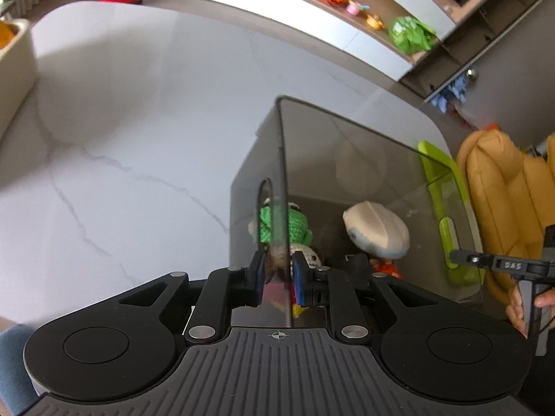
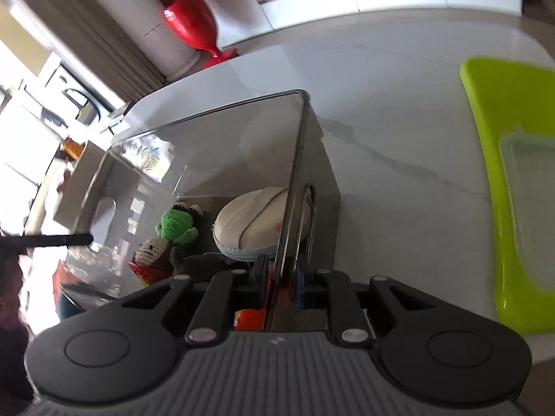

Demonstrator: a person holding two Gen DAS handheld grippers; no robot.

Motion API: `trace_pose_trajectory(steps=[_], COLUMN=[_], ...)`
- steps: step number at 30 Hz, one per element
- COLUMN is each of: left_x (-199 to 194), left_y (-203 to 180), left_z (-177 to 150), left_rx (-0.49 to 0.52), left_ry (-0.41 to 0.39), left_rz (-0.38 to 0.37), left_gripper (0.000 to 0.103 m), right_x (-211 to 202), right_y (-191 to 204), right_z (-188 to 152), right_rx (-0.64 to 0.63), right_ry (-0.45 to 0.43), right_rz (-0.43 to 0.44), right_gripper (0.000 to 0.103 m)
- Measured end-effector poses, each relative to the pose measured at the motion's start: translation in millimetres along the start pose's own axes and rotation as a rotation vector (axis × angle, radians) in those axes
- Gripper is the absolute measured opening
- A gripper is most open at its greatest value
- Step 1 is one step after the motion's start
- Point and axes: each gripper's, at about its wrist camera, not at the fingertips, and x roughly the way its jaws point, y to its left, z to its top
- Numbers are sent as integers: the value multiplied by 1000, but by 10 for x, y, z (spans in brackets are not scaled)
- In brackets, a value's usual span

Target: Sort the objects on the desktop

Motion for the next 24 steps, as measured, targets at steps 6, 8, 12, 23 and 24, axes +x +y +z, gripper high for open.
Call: trace_pose_trajectory(steps=[6,8,12,23,24], left_x=[-467,-496,-304,-335,-357], left_y=[-136,-255,-569,-521,-494], left_z=[99,175,308,440,444], left_rx=[21,28,104,272,283], left_ry=[-189,-226,-151,-17,-24], left_rz=[3,-32,-103,71,99], left_gripper=[73,96,103,103,103], right_x=[-690,-698,-251,901,997], right_y=[381,687,1267,1423,1451], right_z=[144,190,329,659,676], right_rx=[-129,-190,-264,-178,-174], right_ry=[-225,-239,-41,293,314], right_rz=[-124,-90,-53,-10,32], right_gripper=[53,71,73,70,72])
